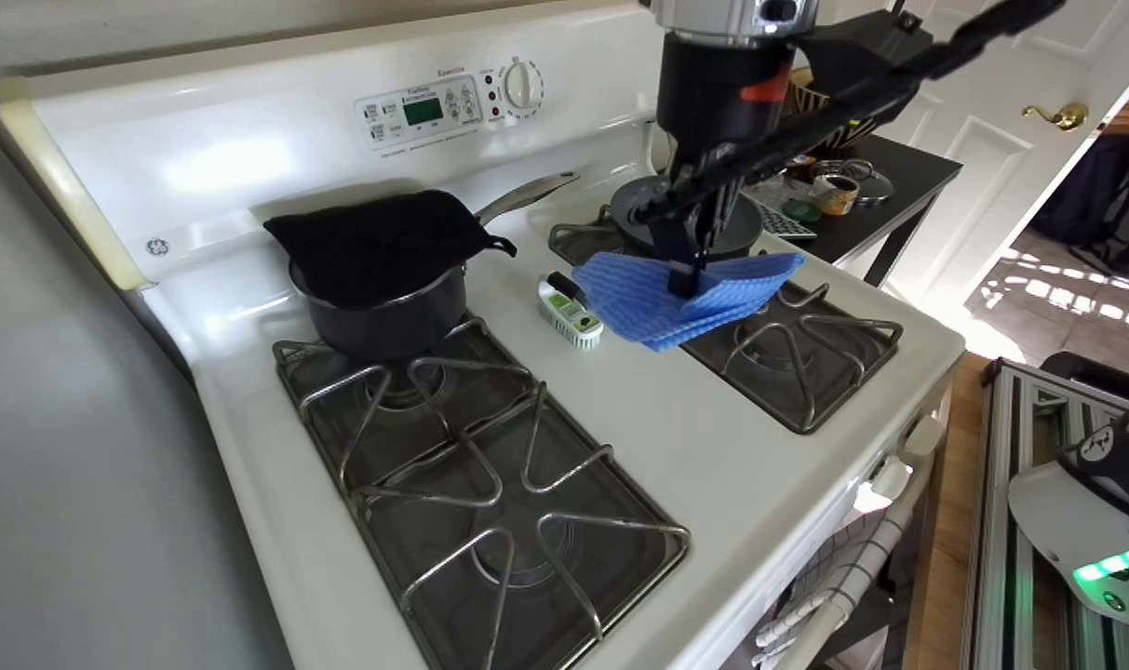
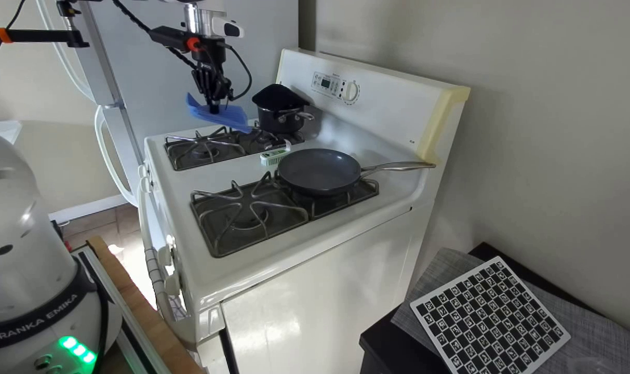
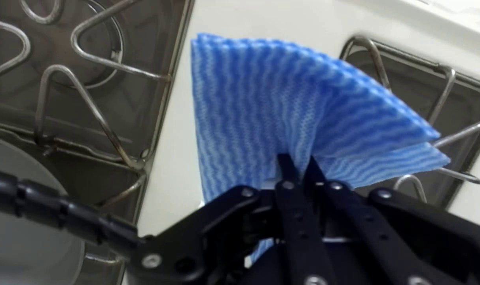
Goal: Lift the blue tower from the stove, use it to wipe the top of the stove and then put it back on the stove
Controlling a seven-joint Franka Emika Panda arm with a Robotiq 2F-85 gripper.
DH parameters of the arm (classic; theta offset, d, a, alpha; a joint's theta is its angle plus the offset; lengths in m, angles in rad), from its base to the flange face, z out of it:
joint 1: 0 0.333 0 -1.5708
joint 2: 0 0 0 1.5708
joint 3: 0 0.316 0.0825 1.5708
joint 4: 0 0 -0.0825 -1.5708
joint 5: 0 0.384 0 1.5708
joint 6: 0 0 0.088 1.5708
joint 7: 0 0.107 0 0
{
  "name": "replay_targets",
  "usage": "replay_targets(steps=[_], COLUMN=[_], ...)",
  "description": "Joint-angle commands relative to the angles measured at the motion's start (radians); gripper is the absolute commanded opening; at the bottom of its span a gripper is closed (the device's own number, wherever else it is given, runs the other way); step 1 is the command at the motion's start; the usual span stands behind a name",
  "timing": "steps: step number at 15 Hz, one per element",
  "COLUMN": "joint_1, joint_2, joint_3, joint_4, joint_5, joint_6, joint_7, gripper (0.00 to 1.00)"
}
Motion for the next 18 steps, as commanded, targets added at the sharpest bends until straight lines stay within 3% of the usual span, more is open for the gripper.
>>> replay_targets(steps=[1, 6, 10, 18], joint_1=[-0.009, -0.013, -0.018, -0.018], joint_2=[-0.022, -0.001, 0.019, 0.081], joint_3=[0.01, 0.008, 0.007, 0.006], joint_4=[-0.098, -0.184, -0.247, -0.298], joint_5=[-0.001, -0.01, -0.051, -0.089], joint_6=[0.043, 0.118, 0.263, 0.443], joint_7=[0.016, 0.005, -0.028, -0.028], gripper=[0.0, 0.0, 0.0, 0.0])
